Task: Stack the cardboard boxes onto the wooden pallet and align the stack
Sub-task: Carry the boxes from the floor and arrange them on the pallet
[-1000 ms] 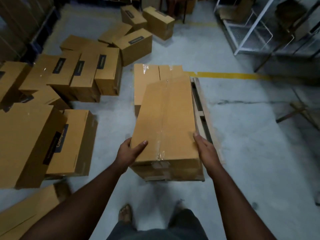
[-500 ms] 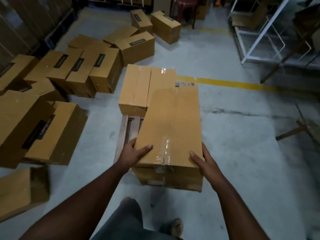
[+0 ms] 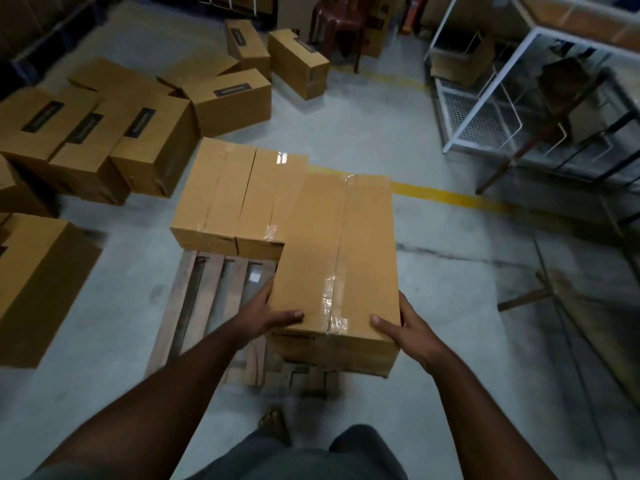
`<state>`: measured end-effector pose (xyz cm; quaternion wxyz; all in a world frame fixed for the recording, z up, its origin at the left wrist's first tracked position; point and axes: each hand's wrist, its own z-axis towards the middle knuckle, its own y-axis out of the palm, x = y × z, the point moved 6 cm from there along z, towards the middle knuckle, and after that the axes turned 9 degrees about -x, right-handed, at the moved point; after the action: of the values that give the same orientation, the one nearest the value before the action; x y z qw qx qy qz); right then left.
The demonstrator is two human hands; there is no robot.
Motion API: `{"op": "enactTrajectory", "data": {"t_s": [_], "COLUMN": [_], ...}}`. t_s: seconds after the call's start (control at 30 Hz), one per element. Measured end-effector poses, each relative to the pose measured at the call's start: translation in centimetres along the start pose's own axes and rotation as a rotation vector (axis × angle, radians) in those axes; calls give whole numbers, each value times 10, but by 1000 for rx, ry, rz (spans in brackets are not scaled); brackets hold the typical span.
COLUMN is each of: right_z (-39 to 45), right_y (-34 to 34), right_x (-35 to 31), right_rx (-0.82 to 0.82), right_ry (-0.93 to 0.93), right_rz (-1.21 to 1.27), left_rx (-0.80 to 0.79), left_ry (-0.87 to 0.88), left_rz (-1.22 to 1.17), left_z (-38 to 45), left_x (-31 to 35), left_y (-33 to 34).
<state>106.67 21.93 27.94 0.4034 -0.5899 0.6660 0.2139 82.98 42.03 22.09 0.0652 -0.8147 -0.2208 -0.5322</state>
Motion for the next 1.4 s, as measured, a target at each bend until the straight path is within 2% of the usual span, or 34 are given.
{"op": "enactTrajectory", "data": {"t_s": [0.2,0.4,0.6,0.7,0.83,0.9,1.03,1.23,1.4], "right_z": [69,198,373,460,556,594,645,674,677], "right_y": [-59,-142,-229,-255,-258,-249,-224,-192,-187], "right_x": [-10,7,45,69,103,119,149,180,182], "right_rx": [15,77,4,-40,-76,-84,-97,-48,-51], "right_ry": [33,107,88,122,140,140,138,149,150], "right_rz": [-48,-83,-143,-142,-94,-69,-9,20,-24], "left_rx": [28,39,110,144,205,220,262,319,355], "left_ry": [-1,-49,-200,-301,-488,-578,-639,-596,-538], "left_rz": [-38,-47,-20,170,580,667,719,733,764], "left_z": [84,220,393,469,543,566,591,608,607], "left_x": [42,53,20,-4,-49,-75,-117,-172,-187], "left_y": [-13,-30,-66,-99,-150,-167,-193,-219,-218]}}
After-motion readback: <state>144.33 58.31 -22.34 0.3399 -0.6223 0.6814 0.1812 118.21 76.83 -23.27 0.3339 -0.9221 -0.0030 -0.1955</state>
